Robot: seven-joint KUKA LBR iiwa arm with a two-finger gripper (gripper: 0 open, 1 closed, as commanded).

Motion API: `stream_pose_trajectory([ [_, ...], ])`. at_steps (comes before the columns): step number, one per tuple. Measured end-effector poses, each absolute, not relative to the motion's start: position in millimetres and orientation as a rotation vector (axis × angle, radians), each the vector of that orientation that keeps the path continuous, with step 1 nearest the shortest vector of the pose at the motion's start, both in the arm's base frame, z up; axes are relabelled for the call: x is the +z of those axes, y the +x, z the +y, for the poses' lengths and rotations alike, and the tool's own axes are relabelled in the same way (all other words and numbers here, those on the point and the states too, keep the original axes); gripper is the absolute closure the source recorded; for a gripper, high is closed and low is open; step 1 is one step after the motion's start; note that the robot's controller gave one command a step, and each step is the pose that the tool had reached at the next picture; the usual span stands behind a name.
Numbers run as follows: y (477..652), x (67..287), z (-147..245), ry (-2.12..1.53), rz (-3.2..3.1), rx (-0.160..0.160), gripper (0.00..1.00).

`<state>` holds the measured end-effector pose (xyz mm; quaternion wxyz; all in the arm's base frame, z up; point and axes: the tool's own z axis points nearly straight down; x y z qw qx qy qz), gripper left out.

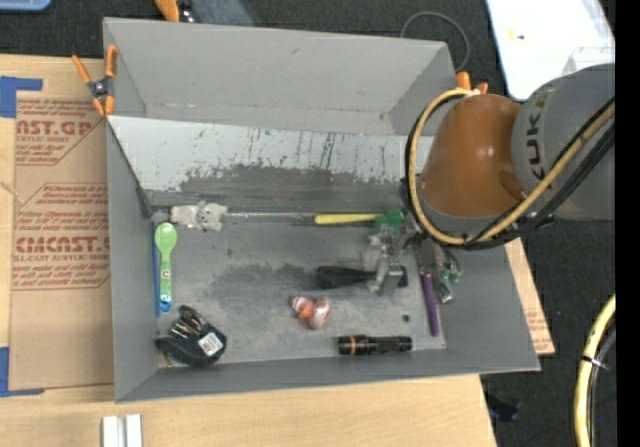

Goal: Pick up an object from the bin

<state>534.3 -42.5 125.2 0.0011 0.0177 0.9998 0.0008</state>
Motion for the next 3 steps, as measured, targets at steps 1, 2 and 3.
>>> stream_pose_trajectory([
  [1,535.7,148.1,-42.5,0.055,3.133,0.002,1.00],
  [2,535.4,156.0,-42.4,0.056,3.134,0.002,1.00],
  [3,535.3,175.1,-42.3,0.056,3.134,0.002,1.00],
])
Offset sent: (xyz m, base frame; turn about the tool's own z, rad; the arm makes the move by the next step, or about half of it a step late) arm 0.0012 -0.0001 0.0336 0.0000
